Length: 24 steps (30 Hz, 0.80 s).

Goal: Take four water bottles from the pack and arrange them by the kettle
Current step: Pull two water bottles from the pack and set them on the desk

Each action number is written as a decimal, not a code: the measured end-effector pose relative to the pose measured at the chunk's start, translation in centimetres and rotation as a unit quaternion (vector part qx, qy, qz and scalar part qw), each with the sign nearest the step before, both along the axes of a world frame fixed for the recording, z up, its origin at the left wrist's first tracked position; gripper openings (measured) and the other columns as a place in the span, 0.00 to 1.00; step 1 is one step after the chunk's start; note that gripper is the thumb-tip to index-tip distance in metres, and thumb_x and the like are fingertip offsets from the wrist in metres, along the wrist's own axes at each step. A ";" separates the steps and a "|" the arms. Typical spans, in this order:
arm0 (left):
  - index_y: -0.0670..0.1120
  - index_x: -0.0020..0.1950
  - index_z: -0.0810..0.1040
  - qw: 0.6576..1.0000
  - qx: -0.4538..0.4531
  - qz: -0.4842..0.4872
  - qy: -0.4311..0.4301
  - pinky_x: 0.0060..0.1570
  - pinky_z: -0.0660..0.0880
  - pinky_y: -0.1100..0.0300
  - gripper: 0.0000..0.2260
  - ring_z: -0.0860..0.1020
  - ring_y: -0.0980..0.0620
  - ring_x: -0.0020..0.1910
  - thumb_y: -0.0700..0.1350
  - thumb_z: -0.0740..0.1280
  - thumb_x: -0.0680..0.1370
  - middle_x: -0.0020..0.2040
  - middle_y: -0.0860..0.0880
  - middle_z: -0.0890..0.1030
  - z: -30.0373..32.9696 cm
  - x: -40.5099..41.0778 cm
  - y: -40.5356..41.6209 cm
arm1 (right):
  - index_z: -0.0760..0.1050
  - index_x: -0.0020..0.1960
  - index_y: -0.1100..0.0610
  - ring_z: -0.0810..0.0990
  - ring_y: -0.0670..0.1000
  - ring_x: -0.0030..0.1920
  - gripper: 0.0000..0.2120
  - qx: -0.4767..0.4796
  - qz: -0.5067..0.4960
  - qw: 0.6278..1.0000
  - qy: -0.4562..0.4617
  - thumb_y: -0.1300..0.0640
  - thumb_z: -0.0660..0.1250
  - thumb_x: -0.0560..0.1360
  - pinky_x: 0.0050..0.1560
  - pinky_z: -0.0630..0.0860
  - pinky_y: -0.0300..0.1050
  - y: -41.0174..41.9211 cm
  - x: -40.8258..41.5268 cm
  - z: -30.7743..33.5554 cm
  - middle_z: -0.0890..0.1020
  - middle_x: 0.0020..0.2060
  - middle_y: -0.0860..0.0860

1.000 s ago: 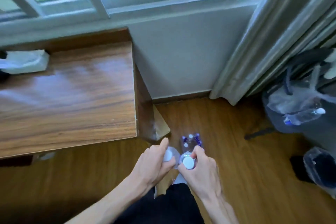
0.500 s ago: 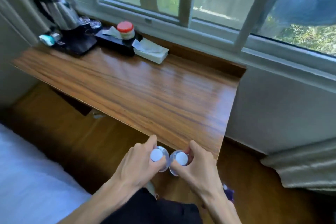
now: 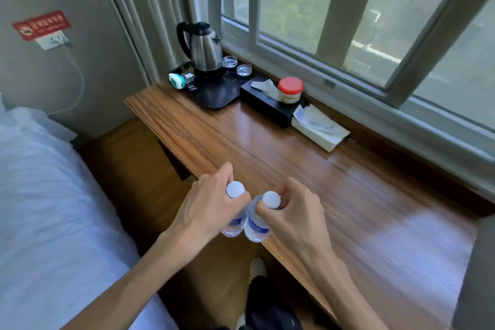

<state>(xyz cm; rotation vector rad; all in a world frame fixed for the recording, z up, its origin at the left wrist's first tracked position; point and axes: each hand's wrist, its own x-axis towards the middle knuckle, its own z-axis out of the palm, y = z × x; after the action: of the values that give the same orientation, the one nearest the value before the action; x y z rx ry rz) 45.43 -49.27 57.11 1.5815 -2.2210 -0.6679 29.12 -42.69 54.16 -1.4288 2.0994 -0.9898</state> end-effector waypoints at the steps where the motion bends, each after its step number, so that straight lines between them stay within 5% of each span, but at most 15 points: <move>1: 0.48 0.41 0.67 1.000 -0.003 0.004 0.000 0.29 0.78 0.48 0.16 0.79 0.47 0.32 0.57 0.69 0.71 0.32 0.48 0.78 -0.1 0.0 -1.8 | 0.69 0.36 0.56 0.67 0.47 0.26 0.20 -0.003 -0.004 1.000 -0.003 0.40 0.68 0.60 0.23 0.67 0.38 -1.7 0.1 0.0 0.74 0.27 0.51; 11: 0.50 0.39 0.67 0.999 -0.022 -0.026 -0.011 0.24 0.74 0.54 0.15 0.77 0.53 0.29 0.58 0.69 0.70 0.30 0.51 0.76 -2.6 -2.6 -19.9 | 0.67 0.34 0.53 0.69 0.45 0.26 0.19 0.014 -0.049 0.997 -0.062 0.38 0.64 0.57 0.23 0.62 0.34 -17.7 -1.4 -0.5 0.73 0.24 0.47; 16: 0.50 0.39 0.65 0.998 0.002 -0.055 -0.014 0.27 0.72 0.51 0.13 0.76 0.45 0.32 0.54 0.68 0.70 0.31 0.51 0.76 -3.7 -4.4 -26.9 | 0.70 0.37 0.54 0.76 0.50 0.33 0.23 0.045 -0.118 0.989 -0.082 0.36 0.63 0.57 0.29 0.68 0.43 -23.9 -1.7 -0.2 0.78 0.28 0.47; 24: 0.48 0.42 0.66 0.983 -0.014 -0.182 -0.016 0.32 0.73 0.50 0.13 0.77 0.40 0.35 0.53 0.68 0.72 0.33 0.49 0.76 -4.1 -6.7 -37.1 | 0.72 0.39 0.56 0.77 0.53 0.36 0.13 0.052 -0.256 0.964 -0.050 0.47 0.70 0.64 0.32 0.65 0.45 -32.4 -1.7 -1.5 0.79 0.32 0.49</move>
<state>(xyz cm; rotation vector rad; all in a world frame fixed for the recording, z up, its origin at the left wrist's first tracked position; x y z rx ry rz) 38.72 -86.38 53.06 1.1884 -2.5588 -0.7052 27.38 -75.06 52.67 -0.7755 2.4560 -1.0845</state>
